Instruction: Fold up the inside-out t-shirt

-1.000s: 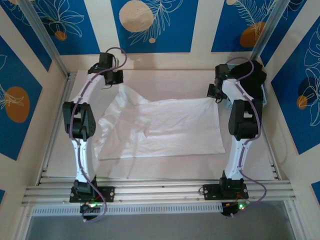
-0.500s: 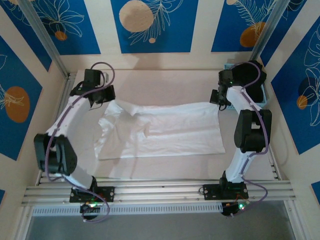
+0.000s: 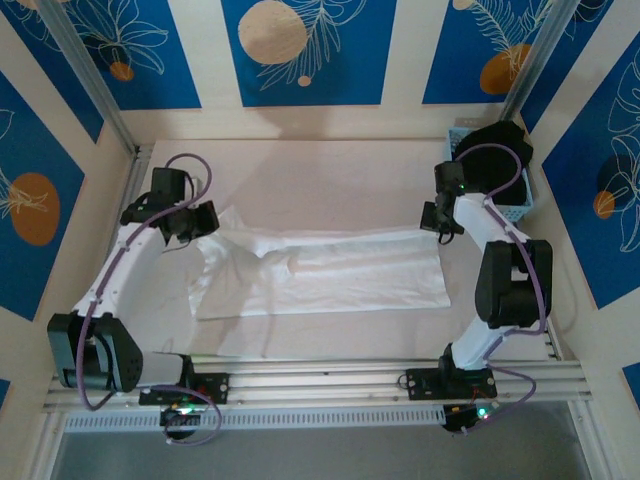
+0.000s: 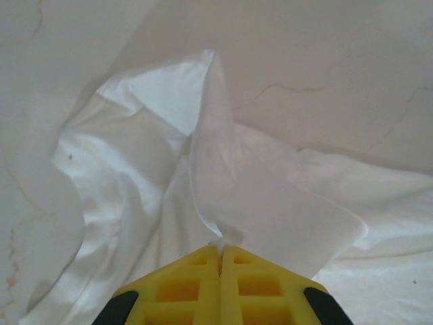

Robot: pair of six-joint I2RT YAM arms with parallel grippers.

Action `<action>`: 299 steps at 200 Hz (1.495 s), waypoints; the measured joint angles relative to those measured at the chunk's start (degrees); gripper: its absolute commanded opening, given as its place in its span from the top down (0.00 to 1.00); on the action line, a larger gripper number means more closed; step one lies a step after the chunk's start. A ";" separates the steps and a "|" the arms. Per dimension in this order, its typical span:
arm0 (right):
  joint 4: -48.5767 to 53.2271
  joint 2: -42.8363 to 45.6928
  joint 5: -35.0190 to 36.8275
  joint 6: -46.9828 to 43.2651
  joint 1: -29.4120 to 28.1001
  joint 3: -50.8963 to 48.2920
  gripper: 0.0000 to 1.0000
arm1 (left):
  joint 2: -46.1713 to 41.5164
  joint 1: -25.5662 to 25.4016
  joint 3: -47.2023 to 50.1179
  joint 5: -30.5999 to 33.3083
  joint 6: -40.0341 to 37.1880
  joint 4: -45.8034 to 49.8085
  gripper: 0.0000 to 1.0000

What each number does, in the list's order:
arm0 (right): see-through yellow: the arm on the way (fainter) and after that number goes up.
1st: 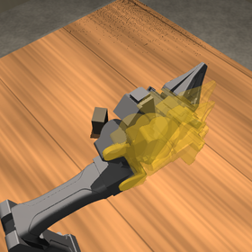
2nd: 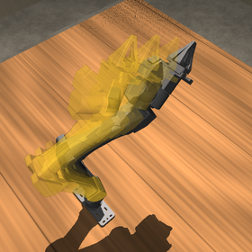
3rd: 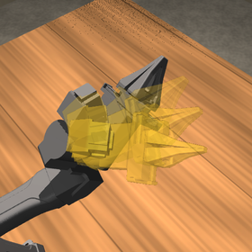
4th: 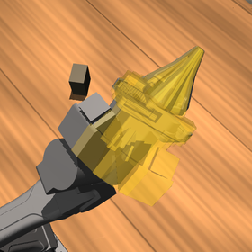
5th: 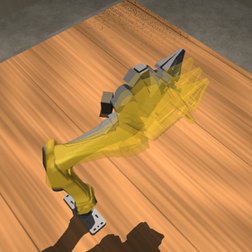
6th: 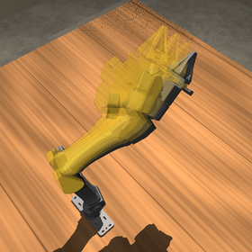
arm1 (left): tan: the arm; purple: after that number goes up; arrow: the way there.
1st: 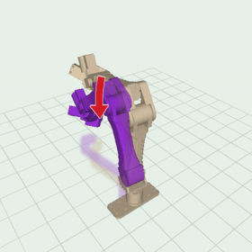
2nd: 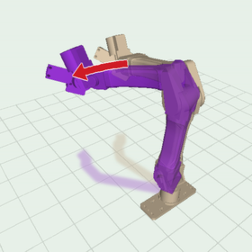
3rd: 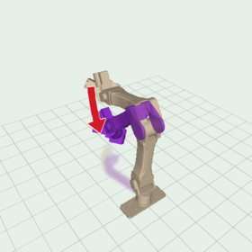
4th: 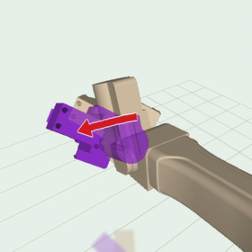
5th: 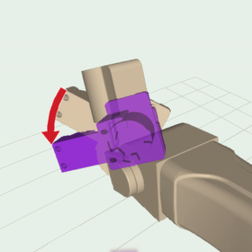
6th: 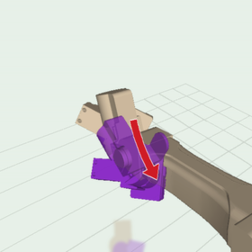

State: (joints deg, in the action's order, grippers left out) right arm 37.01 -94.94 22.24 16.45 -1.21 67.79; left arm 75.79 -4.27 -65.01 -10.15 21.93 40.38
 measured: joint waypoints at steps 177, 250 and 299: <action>-21.64 18.21 -2.16 -3.06 -35.28 -17.25 0.20 | -5.40 0.44 13.75 -6.21 -1.46 1.92 1.00; -49.35 -7.08 -1.70 -15.43 -58.88 -13.27 0.10 | -5.09 0.46 13.57 -6.54 -1.53 0.90 1.00; -61.46 -17.62 4.02 -23.65 -61.72 -6.95 0.09 | -4.83 0.66 13.57 -7.26 -1.95 0.59 1.00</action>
State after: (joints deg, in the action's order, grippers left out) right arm -24.45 -112.55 26.26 -7.20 -62.94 60.84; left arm 70.96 -3.62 -51.44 -17.41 19.99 40.97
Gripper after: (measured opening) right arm 0.904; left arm 0.039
